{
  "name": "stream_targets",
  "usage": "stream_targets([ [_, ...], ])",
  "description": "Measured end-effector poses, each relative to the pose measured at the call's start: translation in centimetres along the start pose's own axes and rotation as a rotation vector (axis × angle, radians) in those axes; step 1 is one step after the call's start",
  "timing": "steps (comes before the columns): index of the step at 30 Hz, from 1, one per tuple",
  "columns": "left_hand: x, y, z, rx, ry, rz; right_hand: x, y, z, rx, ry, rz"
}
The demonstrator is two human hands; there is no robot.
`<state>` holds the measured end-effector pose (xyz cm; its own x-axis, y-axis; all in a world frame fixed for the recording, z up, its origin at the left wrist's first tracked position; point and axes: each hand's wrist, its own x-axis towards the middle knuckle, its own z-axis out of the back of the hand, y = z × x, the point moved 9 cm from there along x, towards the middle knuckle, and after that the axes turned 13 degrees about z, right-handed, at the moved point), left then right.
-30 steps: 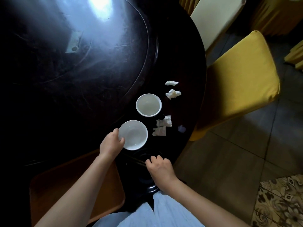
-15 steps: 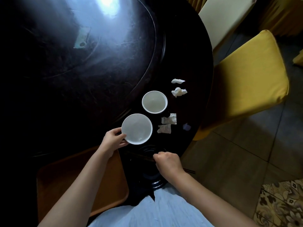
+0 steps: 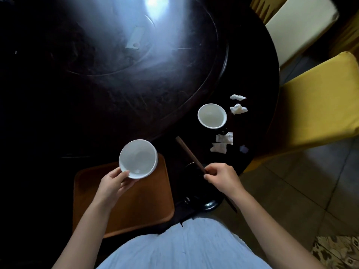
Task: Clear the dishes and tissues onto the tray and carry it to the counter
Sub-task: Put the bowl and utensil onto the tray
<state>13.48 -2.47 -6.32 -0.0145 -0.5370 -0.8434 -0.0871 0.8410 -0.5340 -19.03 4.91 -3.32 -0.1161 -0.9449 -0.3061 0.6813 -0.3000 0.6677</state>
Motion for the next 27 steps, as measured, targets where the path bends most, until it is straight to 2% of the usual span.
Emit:
stream_targets([
  [6,0.5,2.2,7.2,0.062,-0.083,0.027,2.2,6.3,-2.2,0.034,-0.054,0.089],
  [11,1.2,3.3,10.3,0.157,-0.053,0.038,4.5,12.0,-4.7,-0.146,-0.065,0.226],
  [16,1.4,2.8,12.8,0.315,-0.074,-0.015,6.0,16.5,-8.4,-0.322,-0.075,0.355],
  [23,1.9,1.4,16.0,0.483,-0.181,-0.105,8.0,21.1,-14.6,-0.449,0.027,0.487],
  [27,1.2,-0.1,17.5,0.643,-0.323,-0.241,8.3,22.0,-17.0,-0.513,0.045,0.558],
])
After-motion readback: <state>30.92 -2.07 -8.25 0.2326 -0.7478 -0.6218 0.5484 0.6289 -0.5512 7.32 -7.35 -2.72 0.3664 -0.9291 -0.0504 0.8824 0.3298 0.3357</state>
